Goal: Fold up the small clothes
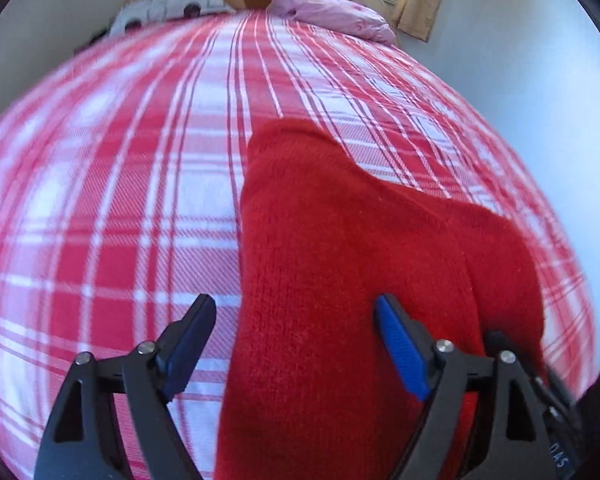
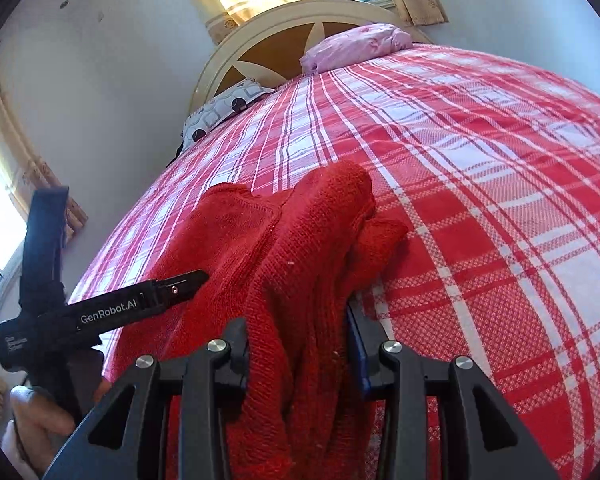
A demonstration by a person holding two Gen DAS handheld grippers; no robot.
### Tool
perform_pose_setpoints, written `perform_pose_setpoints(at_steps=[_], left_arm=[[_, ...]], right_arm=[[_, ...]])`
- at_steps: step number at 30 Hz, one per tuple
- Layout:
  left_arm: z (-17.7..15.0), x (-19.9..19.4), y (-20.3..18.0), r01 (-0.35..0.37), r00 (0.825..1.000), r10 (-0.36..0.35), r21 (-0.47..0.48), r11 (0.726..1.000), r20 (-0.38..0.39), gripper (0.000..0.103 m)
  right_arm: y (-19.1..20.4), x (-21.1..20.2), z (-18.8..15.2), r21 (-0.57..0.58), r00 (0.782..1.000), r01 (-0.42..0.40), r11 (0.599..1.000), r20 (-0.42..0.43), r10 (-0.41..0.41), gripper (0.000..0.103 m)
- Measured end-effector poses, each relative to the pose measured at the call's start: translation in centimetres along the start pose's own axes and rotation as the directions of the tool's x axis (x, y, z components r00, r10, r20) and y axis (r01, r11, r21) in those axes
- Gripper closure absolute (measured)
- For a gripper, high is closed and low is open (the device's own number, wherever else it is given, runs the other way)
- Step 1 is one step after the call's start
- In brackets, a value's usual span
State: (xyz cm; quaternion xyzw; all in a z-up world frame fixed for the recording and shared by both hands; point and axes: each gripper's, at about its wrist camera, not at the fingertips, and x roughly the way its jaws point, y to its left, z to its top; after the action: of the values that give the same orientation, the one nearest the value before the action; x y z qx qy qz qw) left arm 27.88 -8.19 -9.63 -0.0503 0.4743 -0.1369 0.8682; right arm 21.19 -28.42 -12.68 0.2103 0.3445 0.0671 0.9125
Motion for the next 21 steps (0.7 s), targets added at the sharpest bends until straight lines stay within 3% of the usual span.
perform_pose_setpoints(at_steps=[2, 6, 11, 16, 21], left_arm=[[-0.3, 0.0, -0.5, 0.050, 0.999, -0.050, 0.009, 0.999, 0.008, 0.045], [-1.1, -1.0, -1.7, 0.000, 0.998, -0.003, 0.054, 0.999, 0.065, 0.066], [-1.9, -2.3, -3.8, -0.141, 0.983, 0.122, 0.143, 0.980, 0.136, 0.068], [-2.8, -4.2, -3.1, -0.150, 0.980, 0.128, 0.142, 0.979, 0.151, 0.069], [-4.2, -5.8, -3.5, -0.202, 0.967, 0.168, 0.174, 0.964, 0.189, 0.069]], right_arm=[[-0.2, 0.1, 0.0, 0.010, 1.000, -0.003, 1.000, -0.003, 0.003, 0.064], [0.0, 0.1, -0.1, -0.007, 1.000, 0.011, 1.000, 0.005, -0.011, 0.064], [1.3, -0.6, -0.2, -0.063, 0.997, 0.066, 0.996, 0.036, -0.064, 0.064], [1.8, -2.3, -1.3, -0.027, 0.995, 0.071, 0.997, 0.068, -0.069, 0.064], [2.6, -3.4, -2.3, -0.029, 0.995, 0.067, 0.997, 0.073, -0.065, 0.064]])
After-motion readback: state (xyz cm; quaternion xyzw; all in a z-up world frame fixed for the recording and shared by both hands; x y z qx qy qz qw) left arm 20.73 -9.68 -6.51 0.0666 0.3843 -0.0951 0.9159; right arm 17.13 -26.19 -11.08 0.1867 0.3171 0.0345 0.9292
